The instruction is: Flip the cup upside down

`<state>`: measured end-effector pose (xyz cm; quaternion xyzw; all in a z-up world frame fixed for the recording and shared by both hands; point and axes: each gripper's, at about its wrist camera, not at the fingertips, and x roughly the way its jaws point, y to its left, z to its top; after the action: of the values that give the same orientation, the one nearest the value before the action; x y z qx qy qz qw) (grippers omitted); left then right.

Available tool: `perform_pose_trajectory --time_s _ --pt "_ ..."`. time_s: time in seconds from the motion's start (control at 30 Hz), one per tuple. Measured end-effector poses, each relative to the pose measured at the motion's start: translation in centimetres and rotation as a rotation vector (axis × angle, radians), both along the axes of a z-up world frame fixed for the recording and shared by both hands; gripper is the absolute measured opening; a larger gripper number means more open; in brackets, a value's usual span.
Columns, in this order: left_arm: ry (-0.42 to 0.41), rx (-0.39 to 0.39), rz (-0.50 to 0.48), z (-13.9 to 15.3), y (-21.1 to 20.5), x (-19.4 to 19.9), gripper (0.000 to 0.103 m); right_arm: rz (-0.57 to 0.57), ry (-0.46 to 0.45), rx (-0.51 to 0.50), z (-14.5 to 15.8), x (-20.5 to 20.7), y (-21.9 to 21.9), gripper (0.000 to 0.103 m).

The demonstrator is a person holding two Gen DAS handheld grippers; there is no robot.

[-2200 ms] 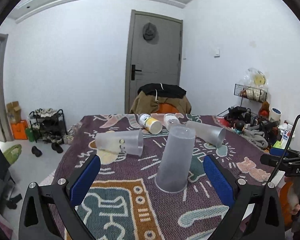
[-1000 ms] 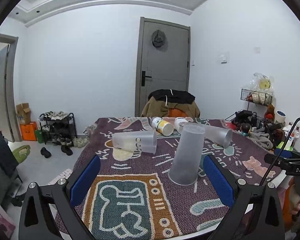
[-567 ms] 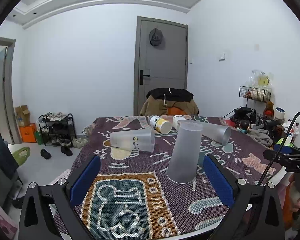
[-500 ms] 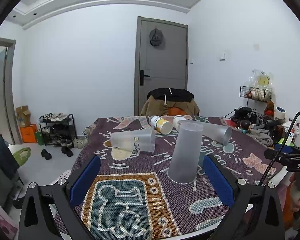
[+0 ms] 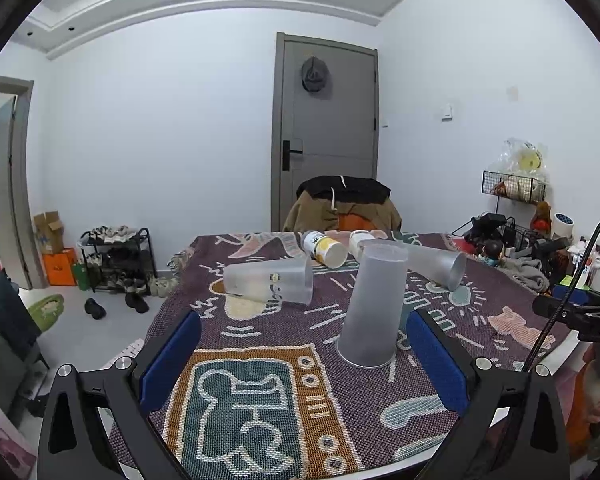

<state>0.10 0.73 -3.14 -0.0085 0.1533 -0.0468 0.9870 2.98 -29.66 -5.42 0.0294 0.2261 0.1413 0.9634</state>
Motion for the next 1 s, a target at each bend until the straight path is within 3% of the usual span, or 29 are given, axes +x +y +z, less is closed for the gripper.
perform_pose_trajectory --time_s 1.0 --pt "-0.008 0.022 0.002 -0.02 -0.02 -0.37 0.103 0.009 -0.005 0.001 -0.12 -0.07 0.32 0.103"
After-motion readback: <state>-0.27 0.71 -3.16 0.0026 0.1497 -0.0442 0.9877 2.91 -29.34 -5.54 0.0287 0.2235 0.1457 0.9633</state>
